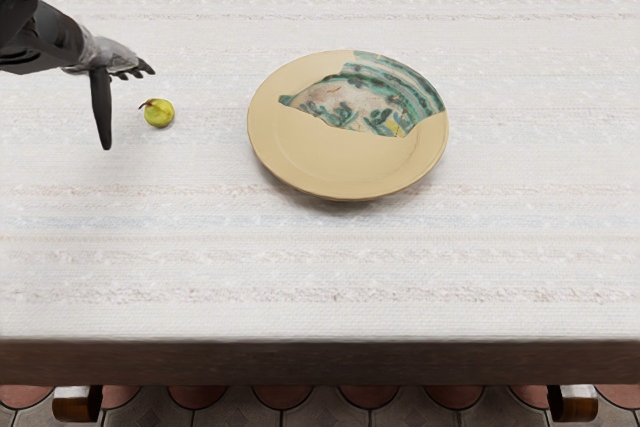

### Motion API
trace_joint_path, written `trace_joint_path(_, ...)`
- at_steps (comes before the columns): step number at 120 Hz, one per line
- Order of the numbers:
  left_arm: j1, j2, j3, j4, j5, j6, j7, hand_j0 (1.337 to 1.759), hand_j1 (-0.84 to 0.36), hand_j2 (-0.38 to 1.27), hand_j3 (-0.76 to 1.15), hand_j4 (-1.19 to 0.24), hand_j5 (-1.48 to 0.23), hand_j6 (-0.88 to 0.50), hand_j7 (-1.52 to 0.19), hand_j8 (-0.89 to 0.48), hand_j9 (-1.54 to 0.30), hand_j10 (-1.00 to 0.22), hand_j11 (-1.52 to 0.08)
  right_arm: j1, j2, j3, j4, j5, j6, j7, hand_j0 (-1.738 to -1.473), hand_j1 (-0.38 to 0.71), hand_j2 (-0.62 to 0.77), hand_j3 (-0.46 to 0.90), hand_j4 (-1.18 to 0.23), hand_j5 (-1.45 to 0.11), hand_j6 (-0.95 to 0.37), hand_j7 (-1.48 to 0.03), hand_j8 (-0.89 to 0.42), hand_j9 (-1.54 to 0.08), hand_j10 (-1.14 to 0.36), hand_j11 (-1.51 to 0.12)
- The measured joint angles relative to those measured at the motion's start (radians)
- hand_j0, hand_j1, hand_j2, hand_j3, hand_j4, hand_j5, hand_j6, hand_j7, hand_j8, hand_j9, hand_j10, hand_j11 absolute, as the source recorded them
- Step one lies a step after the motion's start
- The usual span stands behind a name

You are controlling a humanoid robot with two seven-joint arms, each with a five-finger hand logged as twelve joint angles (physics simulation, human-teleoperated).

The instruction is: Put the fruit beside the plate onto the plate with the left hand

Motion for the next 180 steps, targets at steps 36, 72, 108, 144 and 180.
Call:
trace_joint_path(36,0.012,-0.073,0.057,0.000,0.080,0.141,-0.006,1.658,0.35,0.00,0.00,0.00,0.00,0.00,0.00,0.00,0.00,0.00,0.00,0.000,0.000,0.000,0.000,0.000,0.000,0.000,-1.658,-0.31,-0.01,0.00,-0.03,-0.04,-0.03,-0.04,-0.03,-0.04,-0.03,-0.04)
trace_joint_path(72,0.064,-0.145,0.092,0.016,0.088,0.346,-0.007,1.658,0.35,0.00,0.00,0.00,0.00,0.00,0.00,0.00,0.00,0.00,0.00,0.000,0.000,0.000,0.000,0.000,0.000,0.000,-1.658,-0.31,-0.01,0.00,-0.03,-0.04,-0.03,-0.04,-0.03,-0.04,-0.03,-0.04)
trace_joint_path(108,0.118,-0.169,0.116,0.022,0.101,0.470,-0.007,1.658,0.35,0.00,0.00,0.00,0.00,0.00,0.00,0.00,0.00,0.00,0.00,0.000,0.000,0.000,0.000,0.000,0.000,0.000,-1.658,-0.31,-0.01,0.00,-0.03,-0.04,-0.03,-0.04,-0.03,-0.04,-0.03,-0.04)
trace_joint_path(144,0.156,-0.174,0.126,0.024,0.133,0.516,-0.023,1.658,0.17,0.03,0.00,-0.15,-0.19,-0.15,-0.19,-0.15,-0.19,-0.15,-0.19,0.000,0.000,0.000,0.000,0.000,0.000,0.000,-1.658,-0.31,-0.01,0.00,-0.03,-0.04,-0.03,-0.04,-0.03,-0.04,-0.03,-0.04)
trace_joint_path(180,0.174,-0.165,0.132,0.036,0.134,0.511,-0.031,1.658,0.09,0.04,0.00,-0.22,-0.28,-0.22,-0.28,-0.22,-0.28,-0.22,-0.28,0.000,0.000,0.000,0.000,0.000,0.000,0.000,-1.658,-0.31,-0.01,0.00,-0.03,-0.04,-0.03,-0.04,-0.03,-0.04,-0.03,-0.04)
